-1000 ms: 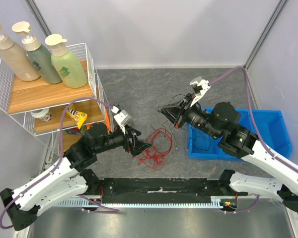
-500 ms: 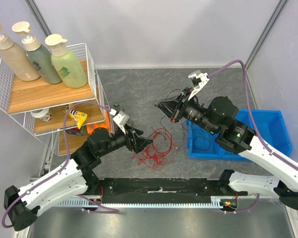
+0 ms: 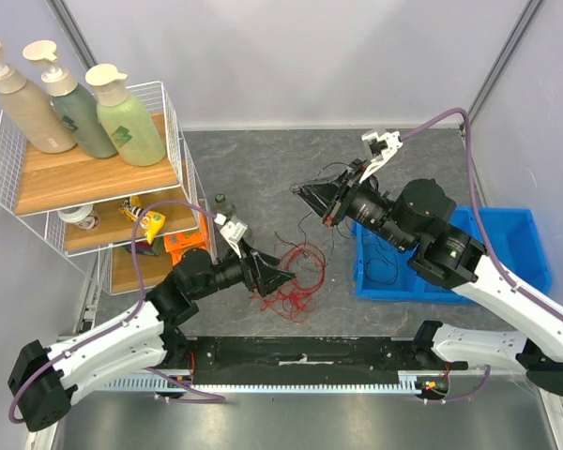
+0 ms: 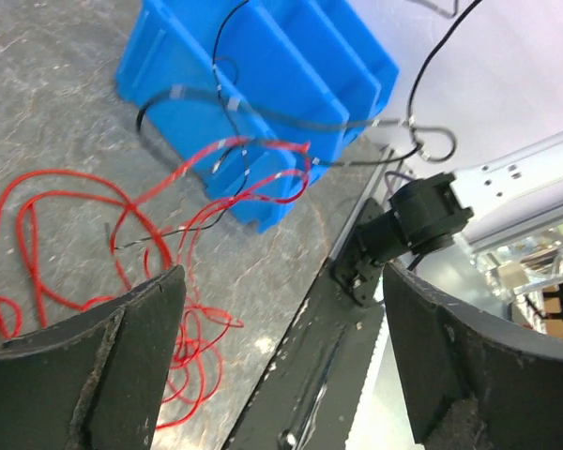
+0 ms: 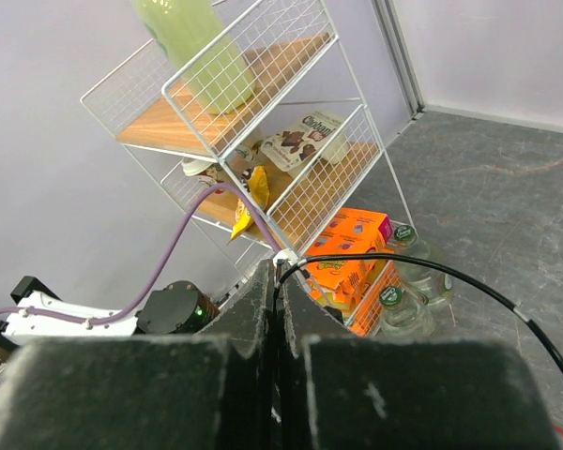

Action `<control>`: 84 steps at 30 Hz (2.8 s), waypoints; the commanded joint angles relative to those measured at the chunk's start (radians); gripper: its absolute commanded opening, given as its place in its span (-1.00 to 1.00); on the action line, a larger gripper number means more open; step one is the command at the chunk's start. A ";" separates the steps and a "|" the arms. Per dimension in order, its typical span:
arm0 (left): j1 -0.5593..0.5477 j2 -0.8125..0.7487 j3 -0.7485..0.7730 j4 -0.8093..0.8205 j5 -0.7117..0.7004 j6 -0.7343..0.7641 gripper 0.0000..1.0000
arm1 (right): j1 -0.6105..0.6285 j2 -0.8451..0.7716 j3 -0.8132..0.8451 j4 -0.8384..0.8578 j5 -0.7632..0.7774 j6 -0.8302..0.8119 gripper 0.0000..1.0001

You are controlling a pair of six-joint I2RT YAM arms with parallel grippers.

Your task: Untangle the cables

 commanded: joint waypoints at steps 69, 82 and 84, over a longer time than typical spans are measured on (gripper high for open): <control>-0.249 0.167 -0.286 0.086 -0.662 -0.231 -0.97 | -0.193 0.333 0.941 -0.230 0.432 -0.411 -1.00; -0.249 0.167 -0.157 0.072 -0.557 -0.090 -0.97 | -0.304 -0.026 0.157 -0.165 0.916 -0.579 -1.00; -0.249 0.158 -0.128 0.070 -0.527 -0.069 -0.96 | -0.384 -0.048 0.057 -0.180 0.919 -0.520 -1.00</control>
